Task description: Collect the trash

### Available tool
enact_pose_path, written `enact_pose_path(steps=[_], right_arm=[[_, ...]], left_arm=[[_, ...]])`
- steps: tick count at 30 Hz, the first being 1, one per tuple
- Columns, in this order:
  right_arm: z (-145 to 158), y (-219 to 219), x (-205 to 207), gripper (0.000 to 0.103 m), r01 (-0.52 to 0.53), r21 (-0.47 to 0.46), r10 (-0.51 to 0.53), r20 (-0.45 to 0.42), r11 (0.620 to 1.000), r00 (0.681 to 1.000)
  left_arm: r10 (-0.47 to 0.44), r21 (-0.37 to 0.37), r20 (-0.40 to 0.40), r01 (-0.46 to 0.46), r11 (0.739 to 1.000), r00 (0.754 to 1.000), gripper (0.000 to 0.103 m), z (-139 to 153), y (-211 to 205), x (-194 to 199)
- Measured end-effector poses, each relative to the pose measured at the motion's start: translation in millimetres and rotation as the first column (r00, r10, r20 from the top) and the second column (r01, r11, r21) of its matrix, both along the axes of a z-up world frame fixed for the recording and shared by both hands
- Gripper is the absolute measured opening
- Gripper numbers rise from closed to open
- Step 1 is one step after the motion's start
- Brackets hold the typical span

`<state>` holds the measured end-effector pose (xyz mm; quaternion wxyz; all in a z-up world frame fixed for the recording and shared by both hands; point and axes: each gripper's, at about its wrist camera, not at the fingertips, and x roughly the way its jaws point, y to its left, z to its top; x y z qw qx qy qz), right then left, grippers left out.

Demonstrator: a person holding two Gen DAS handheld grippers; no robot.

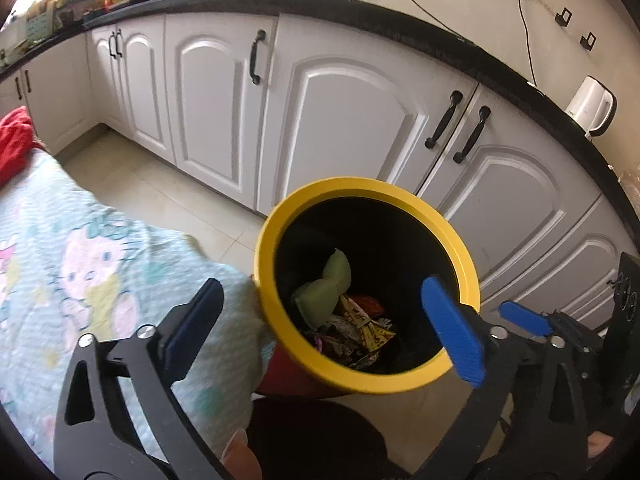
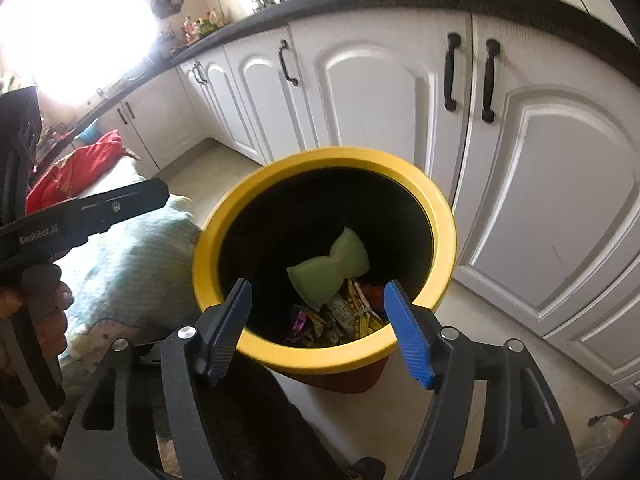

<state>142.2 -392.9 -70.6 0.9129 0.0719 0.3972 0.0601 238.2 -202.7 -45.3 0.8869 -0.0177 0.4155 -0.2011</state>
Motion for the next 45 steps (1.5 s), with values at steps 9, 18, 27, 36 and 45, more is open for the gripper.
enact_pose_path(steps=[9, 18, 27, 36, 45], right_arm=[[21.2, 22.3, -30.3, 0.096, 0.005, -0.011, -0.004, 0.047, 1.000, 0.999], [35.4, 49.1, -55.4, 0.096, 0.007, -0.046, -0.002, 0.105, 0.999, 0.995], [49.6, 68.7, -83.8, 0.097, 0.026, -0.078, -0.006, 0.245, 0.997, 0.969], [60.7, 87.3, -115.6, 0.097, 0.086, -0.141, -0.016, 0.433, 0.986, 0.901], [63.5, 89.9, -132.6, 0.097, 0.165, -0.130, -0.061, 0.577, 0.978, 0.815]], left_arm=[[0.053, 0.001, 0.051, -0.053, 0.999, 0.997, 0.092, 21.5, 41.9, -39.5], [0.101, -0.004, 0.108, -0.102, 0.995, 0.989, 0.092, 34.8, 76.1, -82.7], [0.162, -0.005, 0.218, -0.165, 0.986, 0.962, 0.092, 39.3, 101.9, -126.1], [0.181, -0.013, 0.360, -0.189, 0.982, 0.915, 0.092, 45.7, 111.8, -164.6], [0.219, -0.052, 0.448, -0.220, 0.974, 0.867, 0.092, 46.2, 124.7, -190.4]])
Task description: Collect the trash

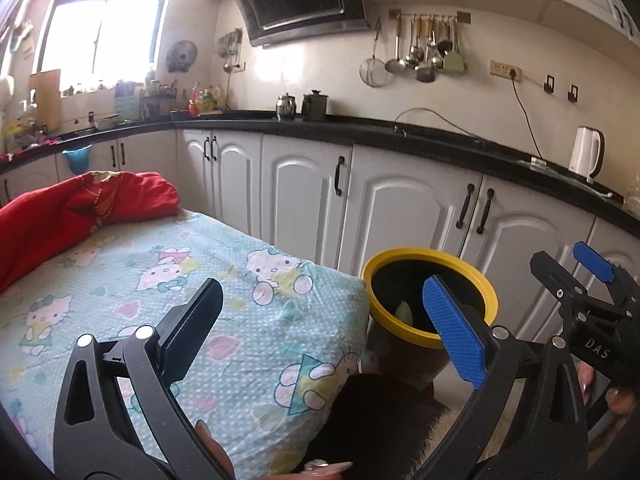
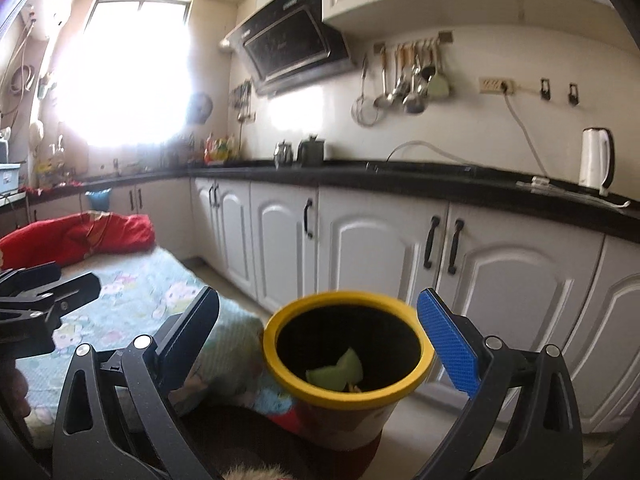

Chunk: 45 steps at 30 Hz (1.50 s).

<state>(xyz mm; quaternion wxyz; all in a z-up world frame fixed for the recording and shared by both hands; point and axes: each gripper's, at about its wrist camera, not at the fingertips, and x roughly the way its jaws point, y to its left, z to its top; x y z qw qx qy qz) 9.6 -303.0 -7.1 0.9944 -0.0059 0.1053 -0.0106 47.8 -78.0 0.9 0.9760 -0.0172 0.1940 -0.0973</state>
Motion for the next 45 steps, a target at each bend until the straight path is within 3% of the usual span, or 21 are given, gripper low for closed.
enact_pose_path(steps=[8, 45], right_arm=[[-7.3, 3.7, 1.0, 0.097, 0.014, -0.026, -0.013, 0.026, 1.000, 1.000], [-14.6, 13.8, 0.7, 0.097, 0.004, -0.036, -0.004, 0.023, 0.999, 1.000]], left_arm=[[0.018, -0.018, 0.038, -0.018, 1.000, 0.999, 0.092, -1.9, 6.2, -6.6], [0.016, -0.026, 0.022, -0.015, 1.000, 1.000, 0.092, -5.7, 5.3, -5.0]])
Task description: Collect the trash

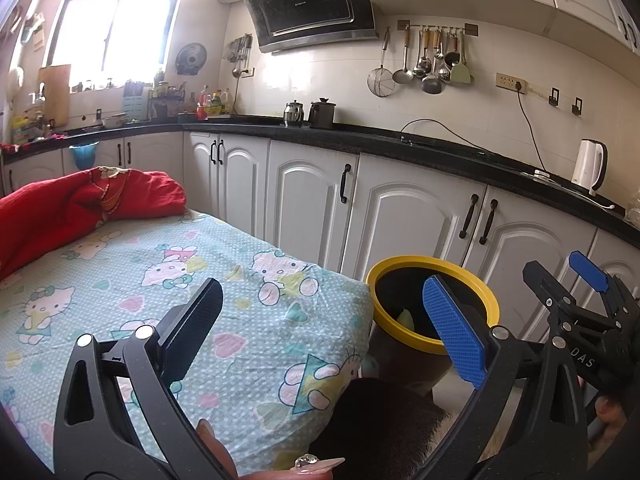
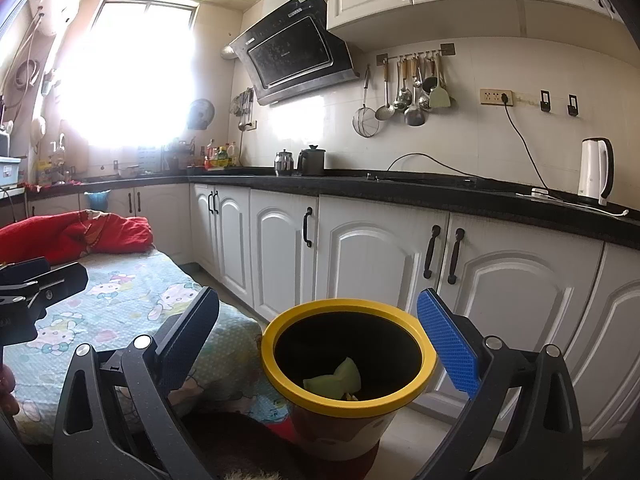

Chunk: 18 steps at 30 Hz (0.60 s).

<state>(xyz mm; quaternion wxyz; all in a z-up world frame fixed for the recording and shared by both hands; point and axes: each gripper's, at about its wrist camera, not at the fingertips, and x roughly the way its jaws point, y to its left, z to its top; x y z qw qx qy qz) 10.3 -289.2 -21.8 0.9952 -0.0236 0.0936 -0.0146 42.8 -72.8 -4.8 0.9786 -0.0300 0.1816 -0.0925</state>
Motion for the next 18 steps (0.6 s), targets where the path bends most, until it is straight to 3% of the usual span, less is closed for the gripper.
enact_pose_path(steps=[18], right_arm=[[0.9, -0.6, -0.7, 0.097, 0.000, 0.001, 0.000, 0.000, 1.000, 1.000]], left_arm=[[0.001, -0.002, 0.000, -0.001, 1.000, 1.000, 0.092, 0.4, 0.6, 0.4]])
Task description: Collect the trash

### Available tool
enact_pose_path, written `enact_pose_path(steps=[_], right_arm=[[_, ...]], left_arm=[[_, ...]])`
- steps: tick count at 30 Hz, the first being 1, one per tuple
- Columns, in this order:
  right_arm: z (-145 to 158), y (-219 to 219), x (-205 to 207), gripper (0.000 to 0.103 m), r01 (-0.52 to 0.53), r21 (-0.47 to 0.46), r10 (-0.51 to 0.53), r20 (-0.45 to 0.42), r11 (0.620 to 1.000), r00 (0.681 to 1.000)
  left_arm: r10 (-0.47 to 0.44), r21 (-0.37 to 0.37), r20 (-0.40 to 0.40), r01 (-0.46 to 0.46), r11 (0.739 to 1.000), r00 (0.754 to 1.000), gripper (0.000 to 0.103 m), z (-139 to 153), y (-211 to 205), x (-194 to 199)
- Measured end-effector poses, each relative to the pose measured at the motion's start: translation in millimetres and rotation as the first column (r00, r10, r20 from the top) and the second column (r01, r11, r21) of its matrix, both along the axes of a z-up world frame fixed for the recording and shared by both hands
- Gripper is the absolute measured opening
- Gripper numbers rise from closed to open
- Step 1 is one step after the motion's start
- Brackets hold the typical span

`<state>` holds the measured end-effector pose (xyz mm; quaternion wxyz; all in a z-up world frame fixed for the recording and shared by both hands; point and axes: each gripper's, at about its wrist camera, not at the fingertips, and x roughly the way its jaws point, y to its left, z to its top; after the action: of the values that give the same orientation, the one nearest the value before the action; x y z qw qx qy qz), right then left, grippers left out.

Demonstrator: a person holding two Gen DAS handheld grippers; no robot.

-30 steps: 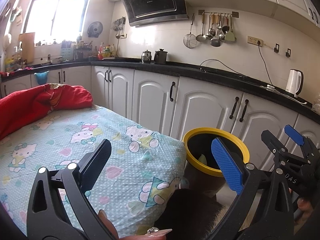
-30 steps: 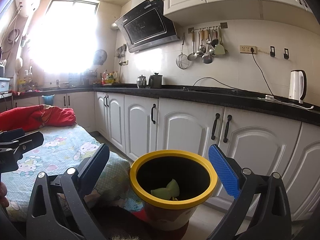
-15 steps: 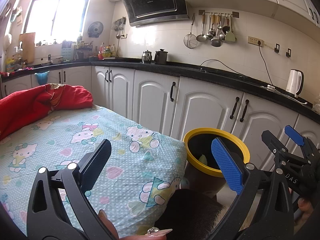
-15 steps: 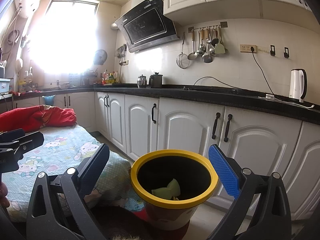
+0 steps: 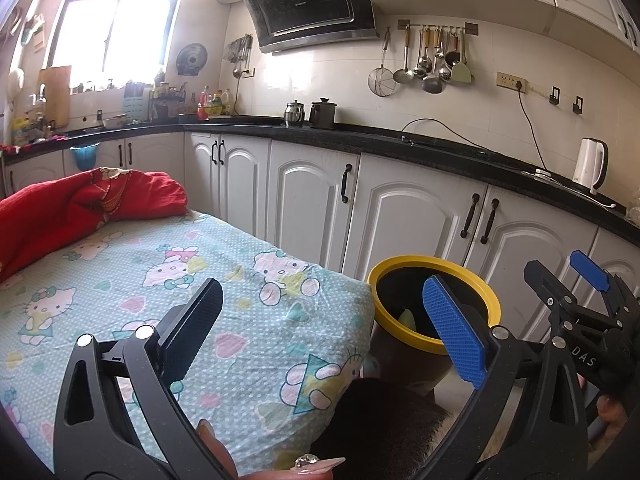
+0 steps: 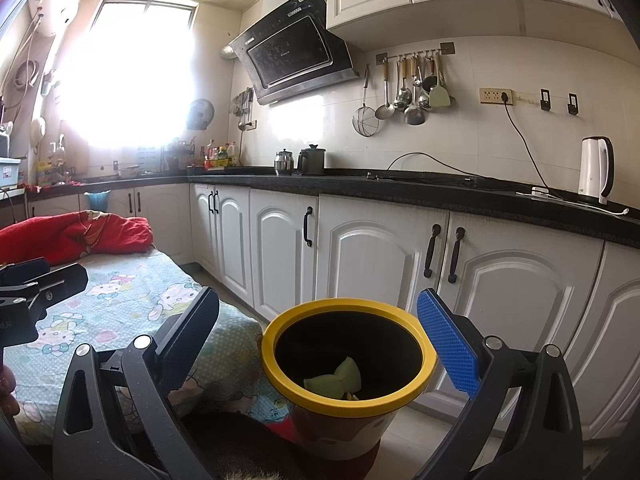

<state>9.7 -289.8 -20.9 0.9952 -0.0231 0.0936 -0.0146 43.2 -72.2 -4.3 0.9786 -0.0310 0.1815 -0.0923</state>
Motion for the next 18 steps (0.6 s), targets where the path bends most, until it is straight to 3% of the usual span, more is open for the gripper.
enact_pose_path(steps=[18], right_arm=[[-1.1, 0.1, 0.9, 0.097, 0.001, 0.003, -0.001, -0.004, 1.000, 1.000]], left_arm=[[0.002, 0.001, 0.000, -0.002, 1.000, 1.000, 0.092, 0.1, -0.9, -0.3]])
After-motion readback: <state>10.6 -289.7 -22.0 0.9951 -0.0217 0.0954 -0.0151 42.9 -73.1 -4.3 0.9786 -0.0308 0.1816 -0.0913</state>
